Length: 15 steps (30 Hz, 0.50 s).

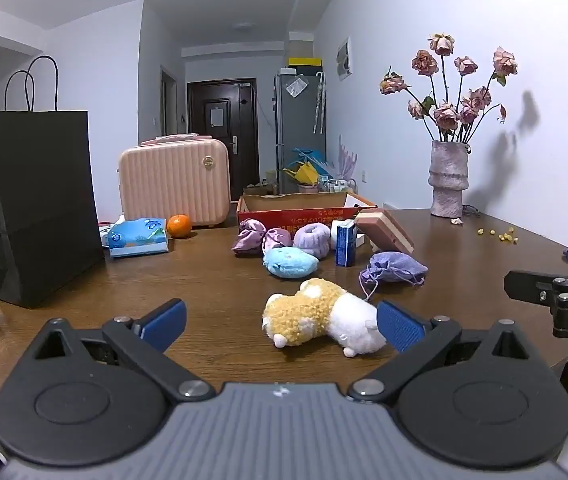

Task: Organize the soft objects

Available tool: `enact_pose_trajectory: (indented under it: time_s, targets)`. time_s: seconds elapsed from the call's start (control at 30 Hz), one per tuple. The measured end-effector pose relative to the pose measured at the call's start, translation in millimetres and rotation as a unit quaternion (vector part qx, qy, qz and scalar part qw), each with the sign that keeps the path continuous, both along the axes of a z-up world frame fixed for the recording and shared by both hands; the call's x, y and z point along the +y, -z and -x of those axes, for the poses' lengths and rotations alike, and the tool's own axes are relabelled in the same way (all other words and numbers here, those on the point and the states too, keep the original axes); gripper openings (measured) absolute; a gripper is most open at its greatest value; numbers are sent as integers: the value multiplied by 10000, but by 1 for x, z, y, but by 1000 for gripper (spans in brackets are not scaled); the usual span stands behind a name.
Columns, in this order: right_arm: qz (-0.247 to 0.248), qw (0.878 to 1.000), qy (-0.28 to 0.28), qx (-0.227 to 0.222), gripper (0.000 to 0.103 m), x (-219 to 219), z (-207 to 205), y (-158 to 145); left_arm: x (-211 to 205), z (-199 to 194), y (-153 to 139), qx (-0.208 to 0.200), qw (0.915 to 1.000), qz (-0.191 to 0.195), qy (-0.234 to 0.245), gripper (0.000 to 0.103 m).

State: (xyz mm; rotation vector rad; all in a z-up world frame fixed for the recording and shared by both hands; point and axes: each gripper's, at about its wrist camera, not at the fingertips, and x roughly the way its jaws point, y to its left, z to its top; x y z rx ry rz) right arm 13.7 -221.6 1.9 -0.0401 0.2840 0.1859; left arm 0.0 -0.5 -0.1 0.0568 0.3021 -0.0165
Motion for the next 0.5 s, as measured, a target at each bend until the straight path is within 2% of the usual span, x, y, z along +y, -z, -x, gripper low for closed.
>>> enact_pose_trajectory:
  time_s: [0.03,0.5]
  targets:
    - [-18,10000,1,16,103,0,0,0,2,0,0,-20,9999,159,-36,103]
    - [11,10000,-5,35,103,1,0,0,1,5,0,8,9999,104,-4,103]
